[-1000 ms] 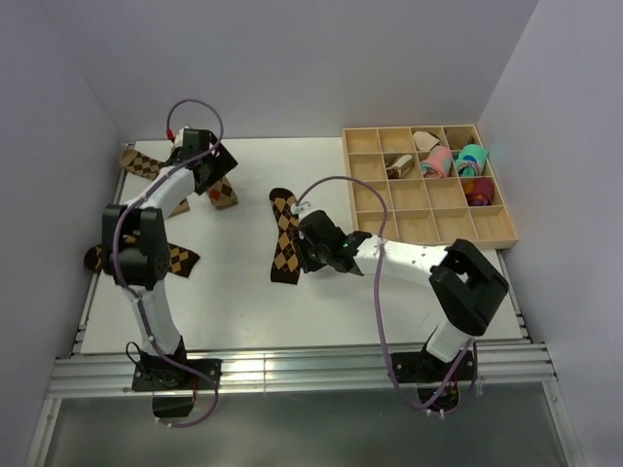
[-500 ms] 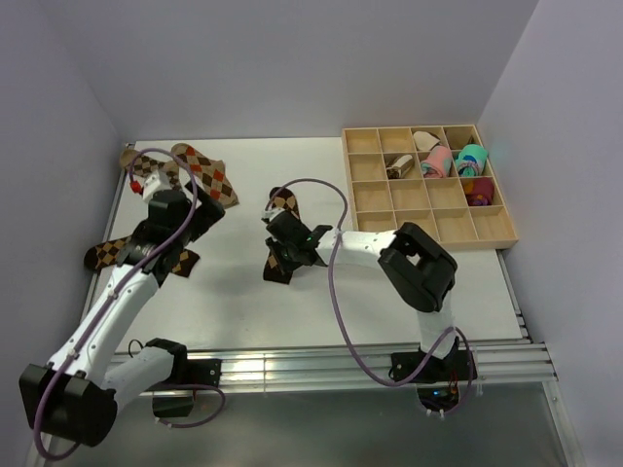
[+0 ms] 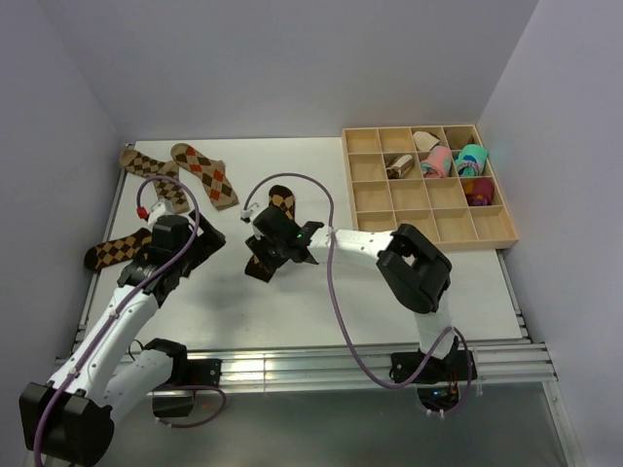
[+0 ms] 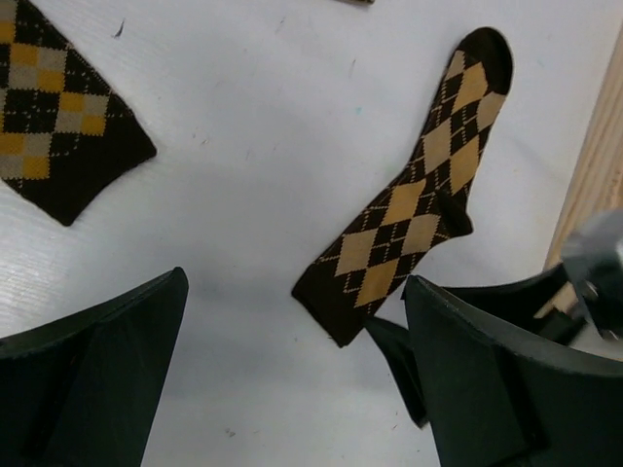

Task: Roll the socks
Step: Roll the sock at the center of the board.

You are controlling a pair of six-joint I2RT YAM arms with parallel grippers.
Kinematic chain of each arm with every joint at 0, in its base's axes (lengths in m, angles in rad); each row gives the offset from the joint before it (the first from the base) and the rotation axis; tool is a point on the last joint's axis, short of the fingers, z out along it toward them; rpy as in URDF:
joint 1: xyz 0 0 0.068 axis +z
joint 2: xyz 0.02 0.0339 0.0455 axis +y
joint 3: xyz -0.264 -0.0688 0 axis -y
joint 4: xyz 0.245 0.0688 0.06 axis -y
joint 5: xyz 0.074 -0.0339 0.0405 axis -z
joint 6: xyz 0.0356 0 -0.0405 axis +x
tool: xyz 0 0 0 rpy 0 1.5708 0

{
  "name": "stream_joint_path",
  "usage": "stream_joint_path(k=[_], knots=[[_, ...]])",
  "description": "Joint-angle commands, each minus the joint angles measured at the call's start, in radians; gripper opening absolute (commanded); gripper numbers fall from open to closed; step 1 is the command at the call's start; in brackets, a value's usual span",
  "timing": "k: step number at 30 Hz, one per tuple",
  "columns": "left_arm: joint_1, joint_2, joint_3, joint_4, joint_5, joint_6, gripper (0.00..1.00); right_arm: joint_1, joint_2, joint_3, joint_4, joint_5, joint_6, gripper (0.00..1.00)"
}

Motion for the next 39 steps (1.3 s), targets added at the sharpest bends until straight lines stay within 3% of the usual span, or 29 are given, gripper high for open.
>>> stream_joint_path(k=[1,6,9,10,14,19,30,39], knots=[[0.000,0.006,0.062,-0.034,0.005,0.034,1.00,0.006,-0.114,-0.069,0.056,-0.032,-0.200,0.61],[0.002,0.004,0.162,-0.140,-0.087,0.089,0.99,0.017,-0.149,-0.126,0.061,-0.058,-0.311,0.68],[0.003,-0.014,0.236,-0.197,-0.209,0.111,0.99,0.043,-0.139,-0.120,0.043,-0.043,-0.353,0.63],[0.002,-0.036,0.239,-0.210,-0.248,0.110,0.99,0.047,-0.126,-0.105,0.034,-0.031,-0.358,0.56],[0.006,-0.100,0.224,-0.191,-0.365,0.126,0.99,0.073,-0.088,-0.075,0.033,-0.012,-0.385,0.52],[0.013,-0.126,0.188,-0.174,-0.377,0.131,0.99,0.096,-0.037,-0.025,0.015,0.023,-0.407,0.48],[0.091,-0.117,0.158,-0.122,-0.244,0.159,0.99,0.109,0.046,0.001,0.007,0.037,-0.420,0.52],[0.117,-0.103,0.154,-0.114,-0.213,0.166,1.00,0.132,0.122,0.009,-0.011,0.055,-0.416,0.52]])
